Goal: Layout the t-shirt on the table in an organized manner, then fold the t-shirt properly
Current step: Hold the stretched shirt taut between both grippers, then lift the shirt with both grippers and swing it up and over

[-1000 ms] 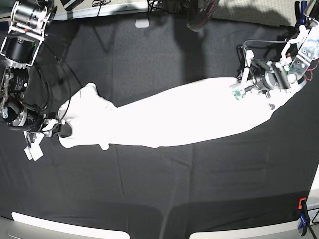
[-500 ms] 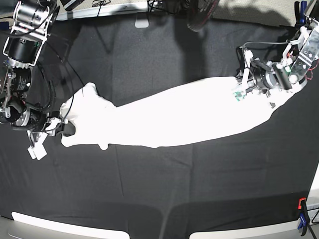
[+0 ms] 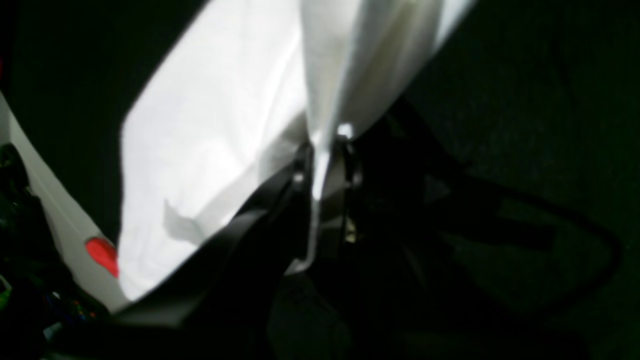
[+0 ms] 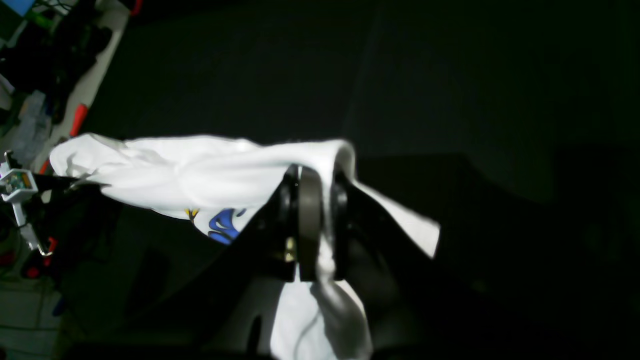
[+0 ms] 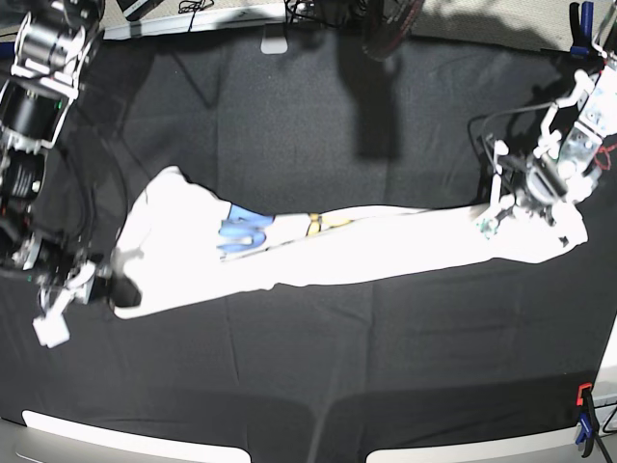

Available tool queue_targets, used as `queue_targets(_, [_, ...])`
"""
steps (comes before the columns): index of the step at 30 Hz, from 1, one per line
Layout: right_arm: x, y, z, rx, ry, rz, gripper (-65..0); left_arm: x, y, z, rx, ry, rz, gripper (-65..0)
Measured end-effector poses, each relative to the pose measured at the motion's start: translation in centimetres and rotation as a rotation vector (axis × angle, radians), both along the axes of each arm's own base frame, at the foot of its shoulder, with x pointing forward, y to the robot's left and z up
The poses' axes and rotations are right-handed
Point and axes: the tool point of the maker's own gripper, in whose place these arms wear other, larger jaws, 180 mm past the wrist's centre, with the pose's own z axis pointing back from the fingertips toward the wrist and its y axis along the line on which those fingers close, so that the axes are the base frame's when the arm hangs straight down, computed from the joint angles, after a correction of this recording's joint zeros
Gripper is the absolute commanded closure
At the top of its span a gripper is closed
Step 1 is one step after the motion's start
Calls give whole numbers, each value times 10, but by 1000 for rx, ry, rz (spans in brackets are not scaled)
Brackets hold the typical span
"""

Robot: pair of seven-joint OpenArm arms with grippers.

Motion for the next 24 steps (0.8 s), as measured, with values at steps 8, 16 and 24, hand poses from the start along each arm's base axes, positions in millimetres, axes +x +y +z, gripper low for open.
queue_targets(8, [9,1,13,-4,-24,8,0,43,-7,45,-6,-132,-19,0])
queue_targets(16, [1,11,17,66,-46,32,0,55,-15,70,-41,-155,15,0])
queue_targets(24, [-52,29,2,-18,-37,98,0,14,-31,56,-29,-153,-9,0])
